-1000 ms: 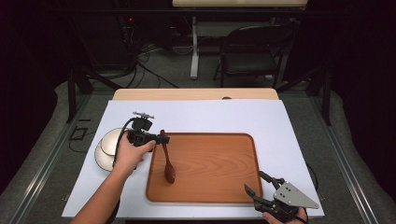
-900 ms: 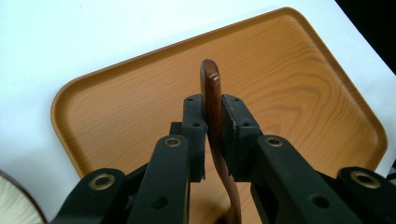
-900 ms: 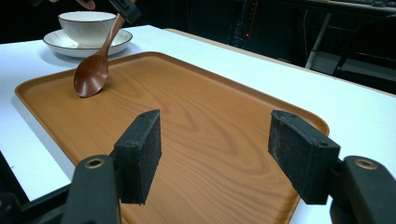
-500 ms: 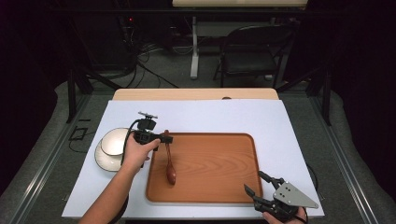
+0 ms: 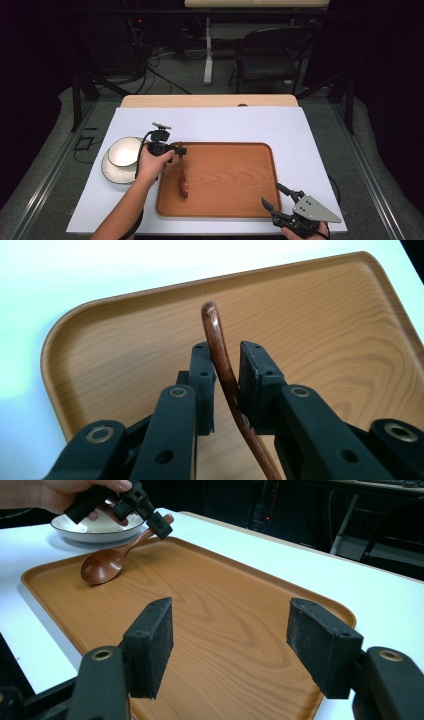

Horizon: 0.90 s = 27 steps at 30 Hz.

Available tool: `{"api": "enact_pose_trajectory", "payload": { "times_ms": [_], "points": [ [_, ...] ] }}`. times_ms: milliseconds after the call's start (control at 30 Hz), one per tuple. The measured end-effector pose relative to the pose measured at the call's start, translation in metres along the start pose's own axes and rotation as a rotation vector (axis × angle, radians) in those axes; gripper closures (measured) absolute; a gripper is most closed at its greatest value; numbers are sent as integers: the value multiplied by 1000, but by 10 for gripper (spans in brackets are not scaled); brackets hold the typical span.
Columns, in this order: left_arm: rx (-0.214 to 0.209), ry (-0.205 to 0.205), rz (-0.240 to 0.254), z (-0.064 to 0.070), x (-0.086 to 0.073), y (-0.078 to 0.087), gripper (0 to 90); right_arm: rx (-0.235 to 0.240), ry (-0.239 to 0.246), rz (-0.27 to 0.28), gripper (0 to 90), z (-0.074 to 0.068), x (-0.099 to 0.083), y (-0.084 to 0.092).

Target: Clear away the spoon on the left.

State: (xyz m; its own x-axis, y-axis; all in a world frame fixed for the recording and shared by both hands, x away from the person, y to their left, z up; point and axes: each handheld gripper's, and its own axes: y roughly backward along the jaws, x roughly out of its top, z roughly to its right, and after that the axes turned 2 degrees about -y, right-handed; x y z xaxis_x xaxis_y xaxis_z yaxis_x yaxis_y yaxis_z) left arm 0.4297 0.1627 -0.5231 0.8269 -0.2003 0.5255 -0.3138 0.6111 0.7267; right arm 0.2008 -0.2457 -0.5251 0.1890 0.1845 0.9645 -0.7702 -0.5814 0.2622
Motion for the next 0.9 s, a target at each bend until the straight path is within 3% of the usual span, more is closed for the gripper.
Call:
{"api": "enact_pose_trajectory", "payload": {
  "times_ms": [267, 667, 900],
  "points": [
    [-1, 5, -12, -1, -2, -8, 762, 5, 2, 0, 349, -1, 0, -1],
    [23, 3, -2, 1, -3, -7, 737, 5, 3, 2, 349, -1, 0, -1],
    [41, 2, 1, 2, -4, -8, 680, 6, -1, 2, 349, -1, 0, -1]
  ]
}}
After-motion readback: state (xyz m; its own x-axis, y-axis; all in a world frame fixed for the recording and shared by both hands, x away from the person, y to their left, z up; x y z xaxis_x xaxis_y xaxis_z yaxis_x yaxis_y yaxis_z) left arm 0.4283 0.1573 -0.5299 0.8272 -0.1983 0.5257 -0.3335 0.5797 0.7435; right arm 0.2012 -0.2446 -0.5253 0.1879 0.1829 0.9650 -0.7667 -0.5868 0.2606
